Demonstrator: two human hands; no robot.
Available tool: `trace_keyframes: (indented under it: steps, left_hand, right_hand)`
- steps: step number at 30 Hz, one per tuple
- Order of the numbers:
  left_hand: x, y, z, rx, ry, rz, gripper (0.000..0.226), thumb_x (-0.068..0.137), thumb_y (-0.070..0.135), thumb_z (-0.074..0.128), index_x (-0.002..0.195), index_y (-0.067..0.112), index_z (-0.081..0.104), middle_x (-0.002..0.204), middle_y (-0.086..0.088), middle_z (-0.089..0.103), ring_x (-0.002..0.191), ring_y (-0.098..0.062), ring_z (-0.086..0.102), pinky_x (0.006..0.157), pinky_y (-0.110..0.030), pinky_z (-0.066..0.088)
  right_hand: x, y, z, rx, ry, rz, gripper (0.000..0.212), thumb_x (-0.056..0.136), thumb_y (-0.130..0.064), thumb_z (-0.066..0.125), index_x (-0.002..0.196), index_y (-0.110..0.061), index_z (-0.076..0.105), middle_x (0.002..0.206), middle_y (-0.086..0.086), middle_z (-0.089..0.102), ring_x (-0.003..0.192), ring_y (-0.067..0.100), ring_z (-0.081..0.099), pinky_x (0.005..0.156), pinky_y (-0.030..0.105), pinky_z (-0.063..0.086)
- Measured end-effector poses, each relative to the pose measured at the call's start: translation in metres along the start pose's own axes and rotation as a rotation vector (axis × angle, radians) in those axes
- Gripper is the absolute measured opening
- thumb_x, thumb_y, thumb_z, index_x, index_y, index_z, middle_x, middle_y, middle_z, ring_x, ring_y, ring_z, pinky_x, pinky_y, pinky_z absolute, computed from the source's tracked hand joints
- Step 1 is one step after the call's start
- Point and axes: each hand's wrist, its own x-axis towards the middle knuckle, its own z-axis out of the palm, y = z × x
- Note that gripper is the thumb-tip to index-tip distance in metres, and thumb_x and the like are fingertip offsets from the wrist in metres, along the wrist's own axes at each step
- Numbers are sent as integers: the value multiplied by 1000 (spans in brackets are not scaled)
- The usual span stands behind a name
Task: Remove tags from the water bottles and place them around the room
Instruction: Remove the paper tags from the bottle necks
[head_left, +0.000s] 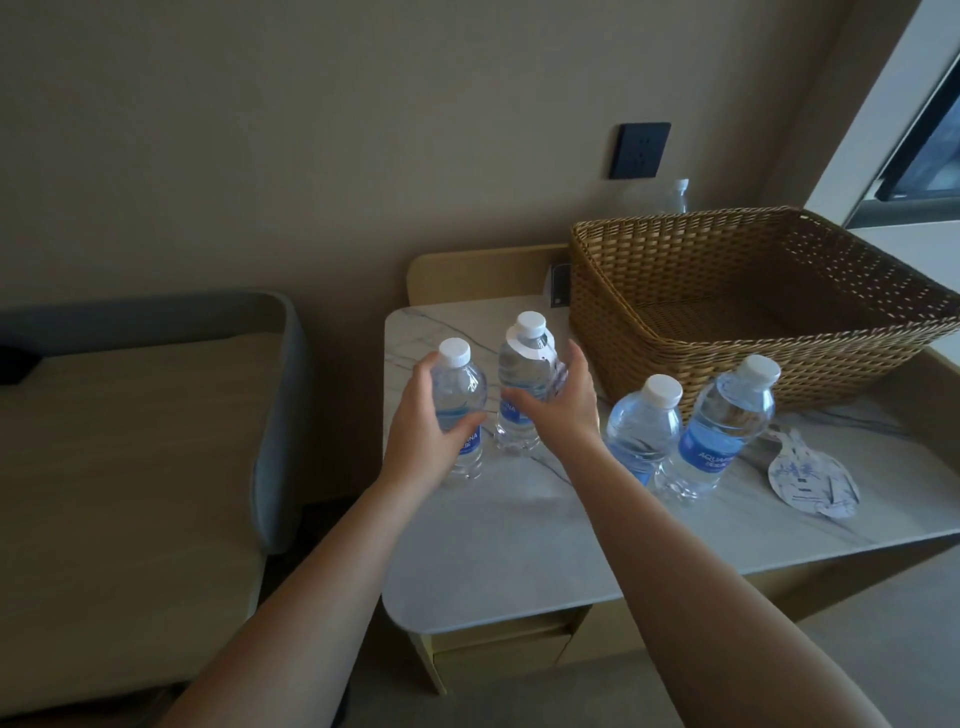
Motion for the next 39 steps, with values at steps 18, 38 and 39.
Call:
trace_keyframes:
  steps: [18, 38, 39]
  left_hand:
    - [-50, 23, -17, -1, 283, 229, 46, 86, 20, 70, 126, 7, 52, 121, -5, 59, 113, -14, 57, 92, -24, 49]
    - [-73, 35, 16, -322, -170, -14, 57, 80, 42, 71, 133, 31, 50, 132, 12, 58, 121, -9, 56, 91, -24, 53]
    - [-73, 34, 17, -303, -167, -13, 57, 80, 43, 71, 132, 29, 51, 131, 11, 59, 121, -9, 56, 91, -24, 54]
  right_hand:
    - [-44, 8, 2, 66, 105, -156, 71, 67, -34, 80, 127, -32, 43, 123, -9, 57, 109, 11, 57, 87, 25, 48]
    - [-118, 35, -64, 328, -349, 0, 87, 72, -45, 74, 143, -40, 24, 133, -6, 49, 116, -1, 53, 91, 18, 43]
    - [-118, 37, -65, 388, -346, 68, 73, 78, -40, 70, 139, -36, 31, 129, 0, 54, 108, 2, 60, 84, 19, 49]
